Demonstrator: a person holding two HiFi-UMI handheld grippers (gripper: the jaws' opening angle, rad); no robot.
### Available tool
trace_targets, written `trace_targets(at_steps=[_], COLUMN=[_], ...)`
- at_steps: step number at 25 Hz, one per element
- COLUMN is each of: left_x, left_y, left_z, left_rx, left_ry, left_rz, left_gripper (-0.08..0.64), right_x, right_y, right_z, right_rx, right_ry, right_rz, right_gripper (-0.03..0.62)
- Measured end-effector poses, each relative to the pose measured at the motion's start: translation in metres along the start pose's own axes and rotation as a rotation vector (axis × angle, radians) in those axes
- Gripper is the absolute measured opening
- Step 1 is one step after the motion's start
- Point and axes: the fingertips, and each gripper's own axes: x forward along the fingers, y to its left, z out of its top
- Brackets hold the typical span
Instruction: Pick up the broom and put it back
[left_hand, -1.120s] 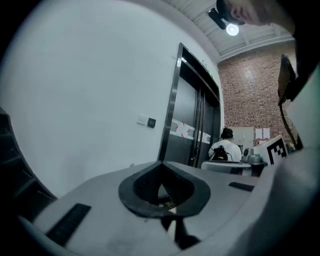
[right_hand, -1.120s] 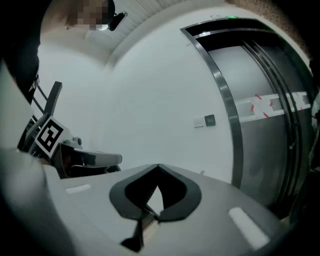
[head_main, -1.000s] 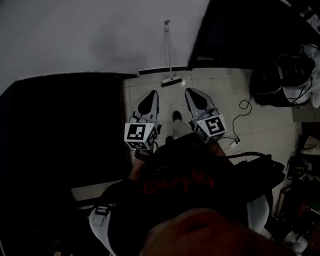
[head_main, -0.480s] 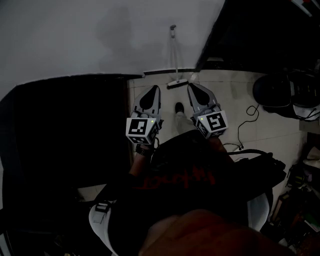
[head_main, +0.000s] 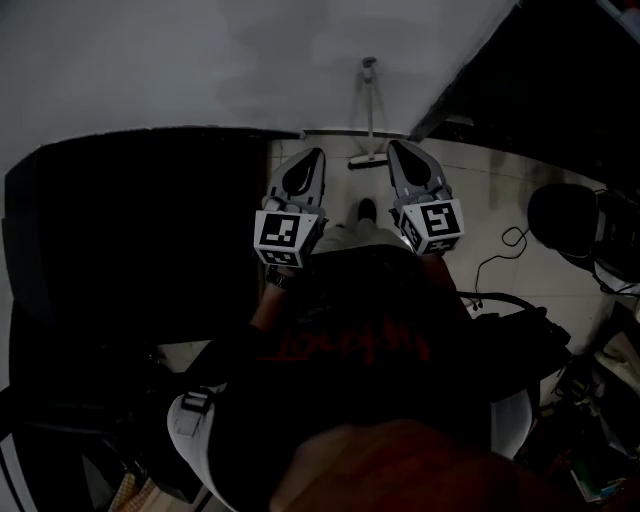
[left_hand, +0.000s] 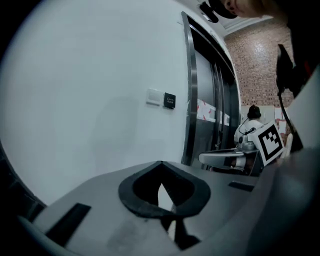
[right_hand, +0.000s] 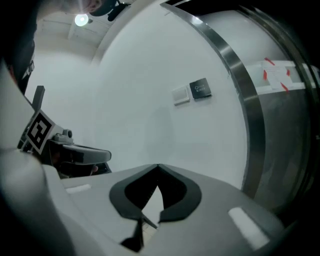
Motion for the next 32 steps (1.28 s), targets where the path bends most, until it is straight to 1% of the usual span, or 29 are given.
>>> trace_targets(at_steps=[2,5,10,12,15,18,22,24,28,32], left_x=[0.01,0.023,0.041,0.046,0.055,0.064,0.075,0.076,0.072,0.068], left_y=[0.007,0.025,0.055,0.061,0.07,0.075,0.079,0.082,0.1,0.107], left_z=[0.001,0.001,-0.016,-0.024,-0.033,-0.041,-0.066,-0.075,-0.092,-0.106], left_rx=[-0.003,-0.019,-0.045,-0.055,-0.079,-0.092,-0.11,-0.116,-0.149,-0.133], left_ry=[0.014,0.022,0.068,0.08,0.079,0.1,0.153,0.166,0.187,0.222], left_rz=[0.002,0.002,0.004,-0.008,-0.033,-0.043,-0.046,-0.04,0.004,0.03], left_gripper=[0.005,0.005,0.005,0.005,0.005,0.005,0.005,0.005,0.005,0.005], right_x=[0.015,0.042,0.085,0.099,0.123,0.147,0.184,0.197,0.224,0.255], right_y=[-0.002,-0.005,-0.018,-0.025,-0.039,-0.056,-0.082,-0.087,-0.103,-0.123], right_z=[-0.002,-0.012,-0.042,-0.06,-0.094,-0.136,-0.207,-0.23,-0.28,-0.335], right_rx=[-0.008,0.001,0.087,0.107,0.11,0.078,-0.001,-0.024,-0.094,-0.151], right_ry=[0.026,0.055,0.116,0.142,0.193,0.26,0.365,0.407,0.462,0.539], right_rz=[0.014,0.013,0.0,-0.003,-0.027,-0.069,-0.108,-0.119,-0.125,-0.123], right_gripper=[0.002,0.002,0.005,0.088,0.117,0.165,0.182,0.183,0.178,0.176])
